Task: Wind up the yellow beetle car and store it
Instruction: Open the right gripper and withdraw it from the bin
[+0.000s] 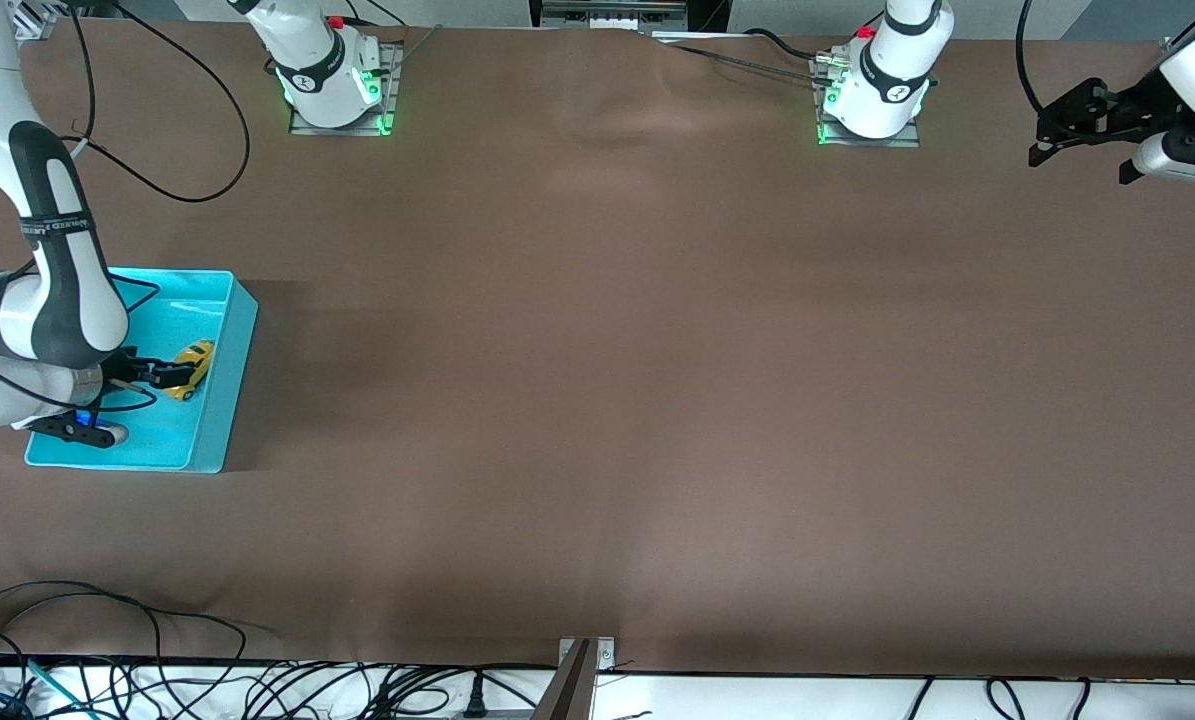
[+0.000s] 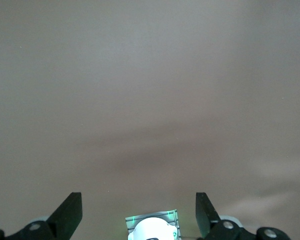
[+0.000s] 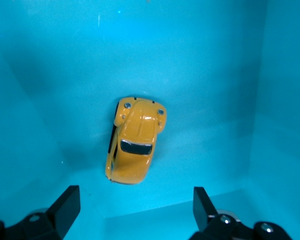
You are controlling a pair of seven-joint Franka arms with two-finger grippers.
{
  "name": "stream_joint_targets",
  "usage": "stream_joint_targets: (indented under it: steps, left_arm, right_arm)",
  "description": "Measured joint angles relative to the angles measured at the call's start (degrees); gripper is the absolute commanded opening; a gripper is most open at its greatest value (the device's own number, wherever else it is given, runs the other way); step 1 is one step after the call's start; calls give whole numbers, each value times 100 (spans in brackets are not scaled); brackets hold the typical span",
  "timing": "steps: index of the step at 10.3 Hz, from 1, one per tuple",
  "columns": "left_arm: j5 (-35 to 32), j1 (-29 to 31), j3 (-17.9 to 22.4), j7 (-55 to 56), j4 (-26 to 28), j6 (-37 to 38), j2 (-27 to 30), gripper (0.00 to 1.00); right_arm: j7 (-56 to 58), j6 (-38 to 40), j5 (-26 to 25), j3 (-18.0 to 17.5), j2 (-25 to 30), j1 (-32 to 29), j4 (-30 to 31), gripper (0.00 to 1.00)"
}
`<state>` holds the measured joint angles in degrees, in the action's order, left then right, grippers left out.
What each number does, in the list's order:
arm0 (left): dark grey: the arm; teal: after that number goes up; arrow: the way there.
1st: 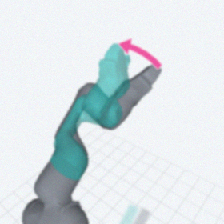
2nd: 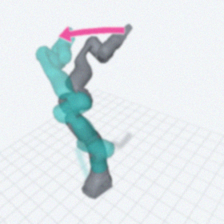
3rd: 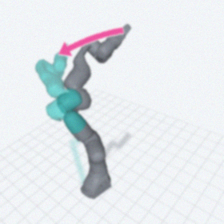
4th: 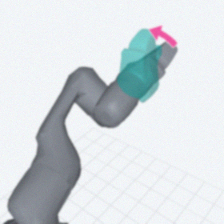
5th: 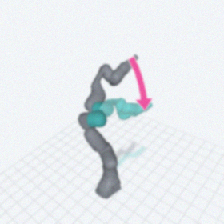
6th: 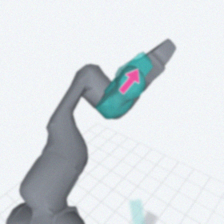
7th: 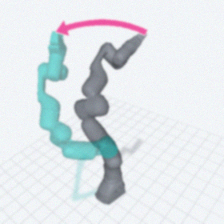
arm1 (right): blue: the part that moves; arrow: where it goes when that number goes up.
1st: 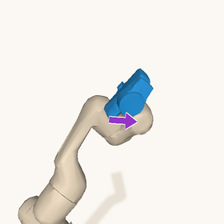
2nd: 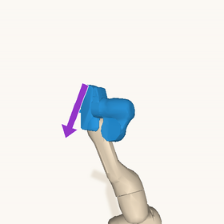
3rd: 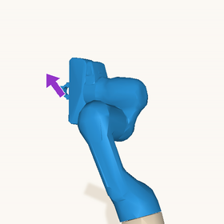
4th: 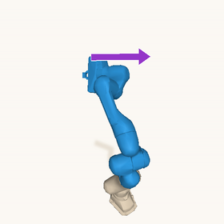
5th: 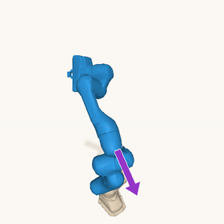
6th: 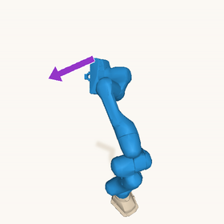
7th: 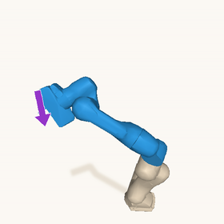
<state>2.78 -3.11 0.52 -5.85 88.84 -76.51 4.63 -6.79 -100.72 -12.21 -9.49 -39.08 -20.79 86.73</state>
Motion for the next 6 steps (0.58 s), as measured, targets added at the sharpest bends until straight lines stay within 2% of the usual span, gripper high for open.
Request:
stream_joint_targets:
  steps: [3, 6]
  left_arm:
    - [0, 0, 0, 0, 0, 0, 0, 100]
    - [0, 1, 0, 0, 0, 0, 0, 100]
  right_arm:
    - [49, 699, 0, -84, 43, 2, -436, 100]
    - [37, 1241, 0, -367, 401, 15, -608, 100]
